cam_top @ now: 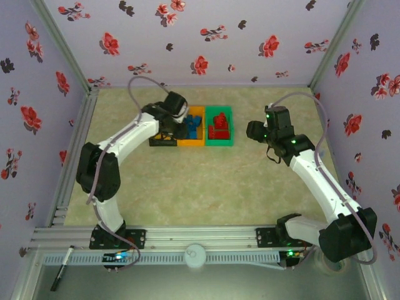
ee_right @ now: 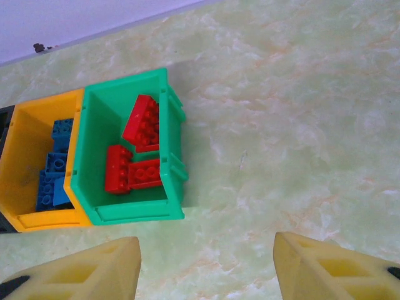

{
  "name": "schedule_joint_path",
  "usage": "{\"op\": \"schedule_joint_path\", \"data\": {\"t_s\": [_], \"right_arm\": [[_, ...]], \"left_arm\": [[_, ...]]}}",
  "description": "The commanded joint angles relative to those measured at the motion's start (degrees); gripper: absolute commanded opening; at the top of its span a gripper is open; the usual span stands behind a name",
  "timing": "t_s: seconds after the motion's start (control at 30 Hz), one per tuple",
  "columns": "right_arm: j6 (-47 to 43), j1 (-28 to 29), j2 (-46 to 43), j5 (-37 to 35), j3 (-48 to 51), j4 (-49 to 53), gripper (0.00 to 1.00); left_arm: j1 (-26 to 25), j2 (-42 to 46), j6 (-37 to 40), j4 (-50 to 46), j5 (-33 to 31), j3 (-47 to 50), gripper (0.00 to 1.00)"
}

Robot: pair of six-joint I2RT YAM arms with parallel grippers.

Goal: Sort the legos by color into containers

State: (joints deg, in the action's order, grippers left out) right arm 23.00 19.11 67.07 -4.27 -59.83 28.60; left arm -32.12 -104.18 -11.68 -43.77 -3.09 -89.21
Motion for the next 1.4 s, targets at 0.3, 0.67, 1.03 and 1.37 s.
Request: {"op": "schedule_joint_path", "data": {"t_s": [0.3, 0.67, 1.03, 1.37], "right_arm": [[-0.33, -0.44, -0.4, 0.57, 0.59, 0.23, 0.58], [-0.6, -0.74, -0.08, 0.62, 0.4, 0.32, 0.58], [-0.68, -0.8, -0.23, 0.94, 0.42, 0.4, 0.59], [-0.61, -0.87, -0.88, 0.84, 0.8, 0.34, 0.63]], "left_arm": [[10.19, -5.26, -0.4, -2.58, -2.22, -10.0, 0.26], [12.38, -11.71, -2.73, -3.87, -4.25, -16.66, 0.29], [12.99, -14.47, -4.65, -3.72, -6.66, -19.45, 0.54], [12.99, -3.11, -4.37, -0.53, -7.83, -12.49, 0.68]]}}
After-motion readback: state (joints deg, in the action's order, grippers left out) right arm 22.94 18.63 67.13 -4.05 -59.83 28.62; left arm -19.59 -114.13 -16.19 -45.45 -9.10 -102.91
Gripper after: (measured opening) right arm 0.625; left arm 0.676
